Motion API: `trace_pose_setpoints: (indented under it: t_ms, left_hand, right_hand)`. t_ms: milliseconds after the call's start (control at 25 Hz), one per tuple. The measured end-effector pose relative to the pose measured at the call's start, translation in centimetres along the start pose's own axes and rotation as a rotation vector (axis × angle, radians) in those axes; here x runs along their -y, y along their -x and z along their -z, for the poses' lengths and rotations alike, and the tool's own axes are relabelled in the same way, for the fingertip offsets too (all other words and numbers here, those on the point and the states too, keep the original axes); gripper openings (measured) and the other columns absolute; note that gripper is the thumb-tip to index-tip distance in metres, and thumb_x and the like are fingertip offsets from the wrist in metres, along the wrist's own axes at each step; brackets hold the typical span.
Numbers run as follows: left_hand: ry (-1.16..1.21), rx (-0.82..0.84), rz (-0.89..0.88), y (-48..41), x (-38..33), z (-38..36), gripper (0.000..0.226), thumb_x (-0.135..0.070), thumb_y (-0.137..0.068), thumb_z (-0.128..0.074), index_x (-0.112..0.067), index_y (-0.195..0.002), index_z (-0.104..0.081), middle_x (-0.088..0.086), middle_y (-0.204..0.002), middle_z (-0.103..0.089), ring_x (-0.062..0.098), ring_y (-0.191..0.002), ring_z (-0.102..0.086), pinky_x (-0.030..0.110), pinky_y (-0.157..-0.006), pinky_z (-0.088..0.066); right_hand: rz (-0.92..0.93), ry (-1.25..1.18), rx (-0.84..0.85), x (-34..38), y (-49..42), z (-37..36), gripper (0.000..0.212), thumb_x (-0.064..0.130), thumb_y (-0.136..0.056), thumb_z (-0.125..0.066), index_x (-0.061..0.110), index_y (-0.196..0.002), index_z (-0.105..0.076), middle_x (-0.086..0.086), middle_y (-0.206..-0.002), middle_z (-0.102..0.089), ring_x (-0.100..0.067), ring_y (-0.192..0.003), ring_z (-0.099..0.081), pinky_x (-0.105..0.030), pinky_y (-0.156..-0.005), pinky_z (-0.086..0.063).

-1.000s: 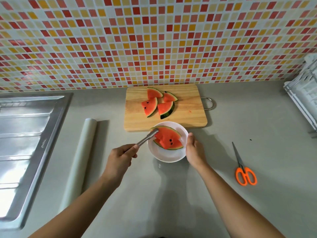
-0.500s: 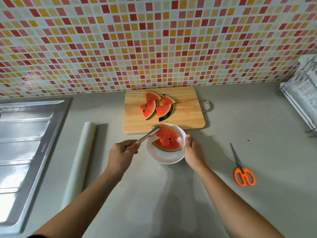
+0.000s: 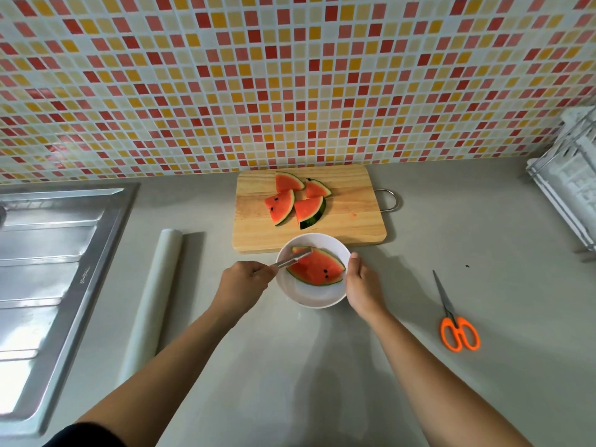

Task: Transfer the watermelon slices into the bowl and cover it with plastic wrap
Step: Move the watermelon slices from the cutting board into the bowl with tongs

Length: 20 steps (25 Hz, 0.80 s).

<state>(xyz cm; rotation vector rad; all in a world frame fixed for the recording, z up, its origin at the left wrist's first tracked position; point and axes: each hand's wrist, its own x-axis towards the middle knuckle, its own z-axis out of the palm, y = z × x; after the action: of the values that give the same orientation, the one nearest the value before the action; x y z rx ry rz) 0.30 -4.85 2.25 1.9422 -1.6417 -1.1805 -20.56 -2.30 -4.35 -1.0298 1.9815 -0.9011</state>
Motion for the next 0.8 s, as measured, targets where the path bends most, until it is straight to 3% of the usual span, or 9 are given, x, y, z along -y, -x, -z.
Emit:
trace_pose_setpoints:
  t_ms: [120, 200, 320, 440, 600, 800]
  left_hand:
    - [-0.375, -0.062, -0.203, 0.5, -0.6, 0.3, 0.043, -0.038, -0.092, -0.050, 0.000, -0.076, -0.063, 0.007, -0.059, -0.050, 0.026, -0.063, -0.041, 0.035, -0.058, -0.037]
    - [-0.483, -0.145, -0.275, 0.8, -1.0, 0.5, 0.040, -0.037, -0.093, -0.049, -0.003, -0.075, -0.060, 0.008, -0.059, -0.052, 0.028, -0.063, -0.039, 0.034, -0.056, -0.031]
    - [-0.562, -0.220, -0.343, 1.2, -1.2, 0.6, 0.035, -0.036, -0.093, -0.048, -0.005, -0.079, -0.059, 0.011, -0.073, -0.061, 0.027, -0.064, -0.040, 0.031, -0.057, -0.027]
    - [-0.590, -0.246, -0.417, 2.2, -0.6, 0.3, 0.033, -0.035, -0.094, -0.049, -0.005, -0.084, -0.058, 0.012, -0.076, -0.059, 0.034, -0.068, -0.052, 0.032, -0.056, -0.027]
    - [-0.589, -0.282, -0.477, 3.3, -0.1, 0.1, 0.030, -0.030, -0.092, -0.054, -0.001, -0.091, -0.060, 0.015, -0.071, -0.058, 0.040, -0.063, -0.057, 0.032, -0.053, -0.031]
    - [-0.716, -0.276, -0.527, 3.8, -0.4, -0.1, 0.024, -0.023, -0.085, -0.066, 0.000, -0.083, -0.059, 0.016, -0.064, -0.057, 0.037, -0.053, -0.057, 0.032, -0.045, -0.035]
  right_hand:
    - [0.004, -0.021, 0.011, -0.3, -0.1, -0.2, 0.051, 0.035, -0.099, -0.020, 0.006, -0.090, -0.061, -0.012, -0.091, -0.067, -0.029, -0.087, -0.059, -0.030, -0.074, -0.040]
    - [0.010, -0.036, 0.011, -0.3, -0.1, -0.2, 0.050, 0.035, -0.100, -0.021, 0.008, -0.091, -0.063, -0.009, -0.093, -0.068, -0.025, -0.087, -0.059, -0.028, -0.075, -0.039]
    - [0.009, -0.032, -0.007, -0.2, -0.1, -0.3, 0.046, 0.035, -0.099, -0.022, 0.018, -0.077, -0.058, -0.002, -0.081, -0.063, -0.019, -0.076, -0.053, -0.026, -0.071, -0.035]
    - [-0.001, -0.018, -0.010, -0.2, -0.1, -0.2, 0.046, 0.035, -0.099, -0.023, 0.024, -0.065, -0.051, 0.005, -0.071, -0.058, -0.020, -0.073, -0.052, -0.028, -0.070, -0.035]
    - [0.000, -0.002, -0.021, -0.1, -0.1, -0.2, 0.045, 0.035, -0.098, -0.023, 0.024, -0.062, -0.047, 0.008, -0.066, -0.053, -0.023, -0.074, -0.052, -0.030, -0.068, -0.035]
    - [0.011, 0.011, -0.025, -0.2, -0.1, -0.3, 0.042, 0.034, -0.099, -0.023, 0.024, -0.067, -0.049, 0.007, -0.066, -0.052, -0.021, -0.072, -0.050, -0.029, -0.068, -0.034]
